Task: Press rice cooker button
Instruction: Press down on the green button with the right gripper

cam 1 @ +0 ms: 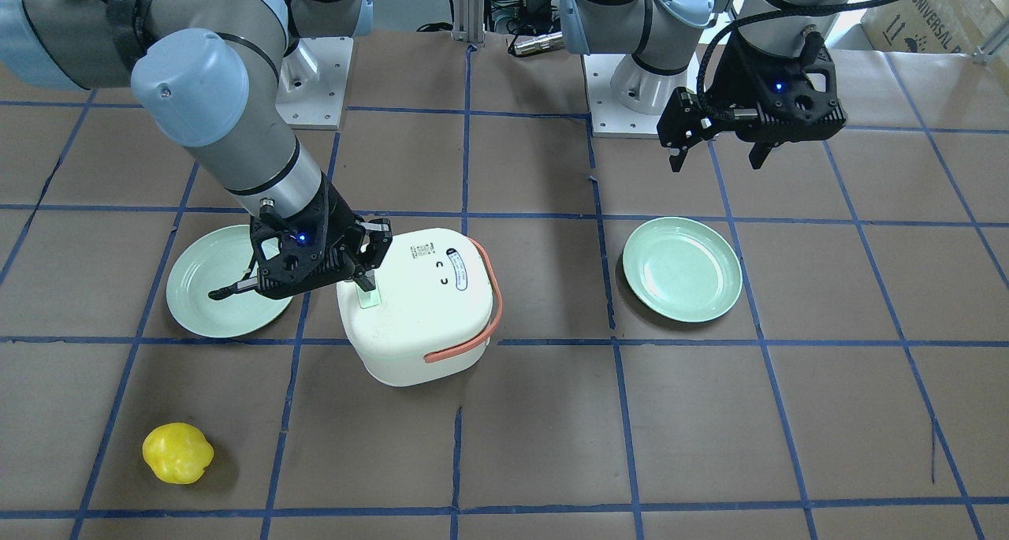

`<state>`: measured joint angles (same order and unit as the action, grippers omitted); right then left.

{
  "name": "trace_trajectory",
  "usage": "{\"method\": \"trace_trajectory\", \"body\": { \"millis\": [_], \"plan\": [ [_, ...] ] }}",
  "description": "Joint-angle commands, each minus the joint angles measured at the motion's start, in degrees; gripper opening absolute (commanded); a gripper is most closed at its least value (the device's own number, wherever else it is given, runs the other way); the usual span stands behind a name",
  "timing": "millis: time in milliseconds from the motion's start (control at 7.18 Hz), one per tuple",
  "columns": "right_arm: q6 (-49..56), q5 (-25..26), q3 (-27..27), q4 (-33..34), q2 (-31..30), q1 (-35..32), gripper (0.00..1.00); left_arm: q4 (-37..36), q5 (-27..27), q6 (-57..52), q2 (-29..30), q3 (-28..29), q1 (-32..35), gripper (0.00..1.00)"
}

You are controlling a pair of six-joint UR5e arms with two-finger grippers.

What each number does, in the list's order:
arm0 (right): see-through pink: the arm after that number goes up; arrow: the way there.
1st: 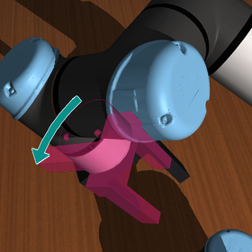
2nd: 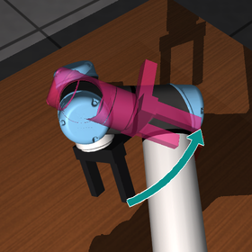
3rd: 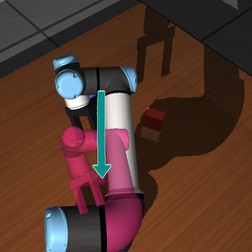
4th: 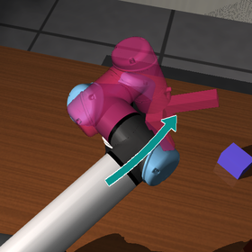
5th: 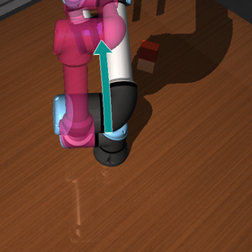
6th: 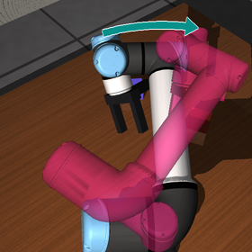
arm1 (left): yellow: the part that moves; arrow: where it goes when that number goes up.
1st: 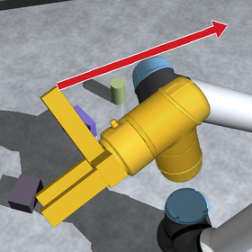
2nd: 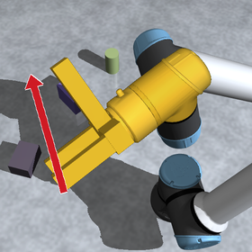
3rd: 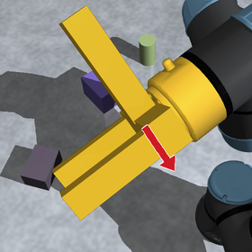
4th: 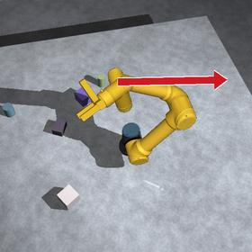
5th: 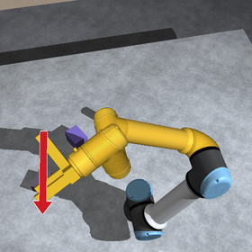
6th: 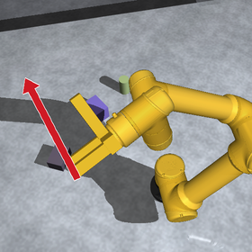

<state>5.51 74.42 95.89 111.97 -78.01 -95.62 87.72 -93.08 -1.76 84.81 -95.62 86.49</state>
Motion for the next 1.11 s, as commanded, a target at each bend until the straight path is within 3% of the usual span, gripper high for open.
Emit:
{"method": "trace_trajectory", "body": {
  "millis": [0,975],
  "plan": [
    [0.6,0.0,0.2,0.0,0.1,0.0,0.09,0.1,0.0,0.0,0.0,0.0,0.0,1.0],
    [1.2,0.0,2.5,3.0,0.8,0.1,0.09,0.1,0.0,0.0,0.0,0.0,0.0,1.0]
  ]
}}
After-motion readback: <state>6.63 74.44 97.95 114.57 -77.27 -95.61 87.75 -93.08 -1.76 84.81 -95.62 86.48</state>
